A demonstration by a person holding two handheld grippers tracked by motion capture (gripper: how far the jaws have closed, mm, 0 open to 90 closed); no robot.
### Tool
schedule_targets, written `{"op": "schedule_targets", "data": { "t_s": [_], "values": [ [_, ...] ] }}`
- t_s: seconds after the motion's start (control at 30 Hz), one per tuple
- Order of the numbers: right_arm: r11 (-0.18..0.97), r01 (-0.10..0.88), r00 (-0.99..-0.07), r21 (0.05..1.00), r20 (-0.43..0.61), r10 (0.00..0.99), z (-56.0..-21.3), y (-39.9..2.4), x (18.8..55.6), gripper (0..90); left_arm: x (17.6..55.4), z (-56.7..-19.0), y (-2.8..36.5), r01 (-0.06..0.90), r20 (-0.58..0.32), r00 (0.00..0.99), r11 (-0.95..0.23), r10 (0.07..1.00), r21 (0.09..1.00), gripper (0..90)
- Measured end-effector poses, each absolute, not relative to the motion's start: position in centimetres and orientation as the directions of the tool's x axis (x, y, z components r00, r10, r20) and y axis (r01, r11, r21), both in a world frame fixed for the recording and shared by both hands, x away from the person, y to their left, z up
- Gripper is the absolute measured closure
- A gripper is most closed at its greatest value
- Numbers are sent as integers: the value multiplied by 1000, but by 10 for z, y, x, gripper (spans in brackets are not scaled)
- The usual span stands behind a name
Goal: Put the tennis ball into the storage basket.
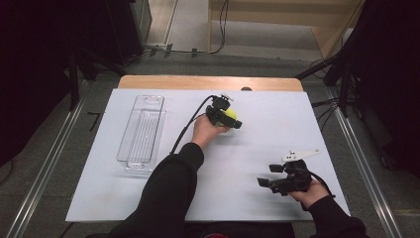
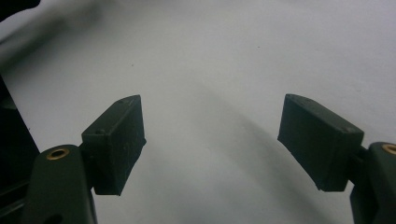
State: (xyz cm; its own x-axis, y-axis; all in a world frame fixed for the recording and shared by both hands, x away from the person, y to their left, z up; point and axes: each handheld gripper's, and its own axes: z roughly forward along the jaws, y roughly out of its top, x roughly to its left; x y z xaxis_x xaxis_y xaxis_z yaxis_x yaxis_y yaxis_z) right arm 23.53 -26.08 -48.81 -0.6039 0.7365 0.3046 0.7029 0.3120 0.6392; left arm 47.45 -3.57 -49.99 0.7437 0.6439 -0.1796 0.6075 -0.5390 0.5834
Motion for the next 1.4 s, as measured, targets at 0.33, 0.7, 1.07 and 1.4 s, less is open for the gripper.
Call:
{"op": "schedule_targets", "data": {
  "t_s": [0.33, 0.7, 1.07, 1.4],
  "values": [
    [312, 702, -604, 640, 304, 736, -488, -261, 235, 206, 470, -500, -33, 577, -121, 745, -545, 656, 608, 203],
    [311, 703, -604, 640, 305, 737, -488, -261, 235, 206, 470, -500, -31, 574, -115, 744, -541, 658, 615, 264],
    [311, 704, -602, 639, 304, 738, -488, -262, 235, 206, 467, -494, -33, 576, -129, 748, -539, 651, 614, 268],
    [312, 703, -603, 639, 303, 738, -488, -261, 235, 206, 462, -479, -28, 568, -156, 767, -547, 622, 615, 268]
  ]
}}
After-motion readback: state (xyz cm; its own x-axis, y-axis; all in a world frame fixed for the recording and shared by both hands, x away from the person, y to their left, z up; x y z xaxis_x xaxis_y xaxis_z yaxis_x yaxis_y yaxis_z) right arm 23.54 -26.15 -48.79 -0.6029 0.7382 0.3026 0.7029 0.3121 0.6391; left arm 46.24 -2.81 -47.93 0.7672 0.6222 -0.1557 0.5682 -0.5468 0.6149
